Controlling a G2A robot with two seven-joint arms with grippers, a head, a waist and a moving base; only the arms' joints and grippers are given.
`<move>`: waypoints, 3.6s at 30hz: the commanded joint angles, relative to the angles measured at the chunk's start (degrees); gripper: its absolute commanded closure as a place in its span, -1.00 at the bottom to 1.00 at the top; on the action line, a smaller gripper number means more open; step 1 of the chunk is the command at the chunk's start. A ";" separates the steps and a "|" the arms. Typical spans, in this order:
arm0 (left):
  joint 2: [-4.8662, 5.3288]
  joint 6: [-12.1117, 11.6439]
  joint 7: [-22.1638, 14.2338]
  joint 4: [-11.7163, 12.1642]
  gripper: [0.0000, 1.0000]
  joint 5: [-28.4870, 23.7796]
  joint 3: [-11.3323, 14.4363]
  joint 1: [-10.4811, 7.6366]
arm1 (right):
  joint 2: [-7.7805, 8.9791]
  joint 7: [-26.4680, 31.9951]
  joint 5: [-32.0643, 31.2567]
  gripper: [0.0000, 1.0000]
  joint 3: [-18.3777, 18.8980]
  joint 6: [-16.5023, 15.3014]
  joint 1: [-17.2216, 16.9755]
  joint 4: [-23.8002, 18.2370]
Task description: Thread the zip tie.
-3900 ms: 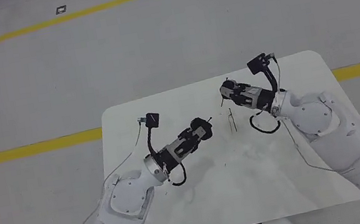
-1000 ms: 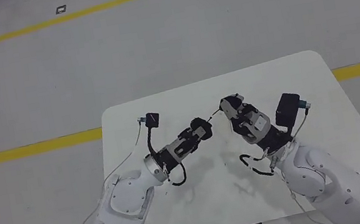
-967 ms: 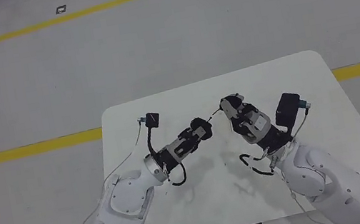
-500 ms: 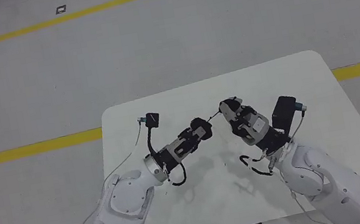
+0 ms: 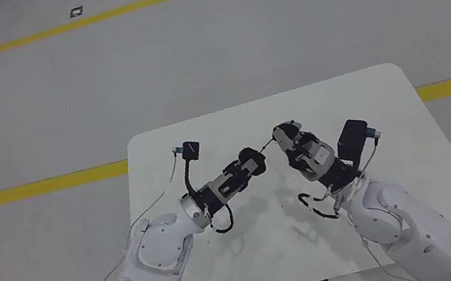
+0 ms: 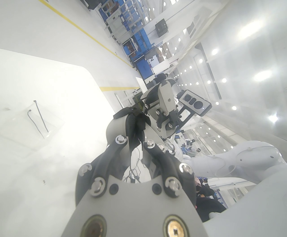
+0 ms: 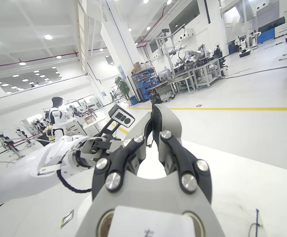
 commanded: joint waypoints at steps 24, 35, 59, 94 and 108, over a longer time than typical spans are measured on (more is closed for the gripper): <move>0.00 0.00 0.00 0.00 1.00 0.00 0.00 0.00 | -0.56 -0.21 -1.29 1.00 1.20 -0.84 -1.74 -1.64; 0.00 0.00 0.00 0.00 1.00 0.00 0.00 0.00 | -0.57 -0.48 -1.38 1.00 1.54 -0.84 -2.43 -1.67; 0.00 0.00 0.00 0.00 1.00 0.00 0.00 0.00 | -0.61 -0.72 -1.01 1.00 1.37 -0.84 -2.09 -1.07; 0.00 0.00 0.00 0.00 1.00 0.00 0.00 0.00 | -0.85 -0.59 -0.86 1.00 1.03 -0.84 -1.47 -0.51; 0.00 0.00 0.00 0.00 1.00 0.00 0.00 0.00 | -0.74 -0.28 -0.83 1.00 1.09 -0.84 -1.64 -0.61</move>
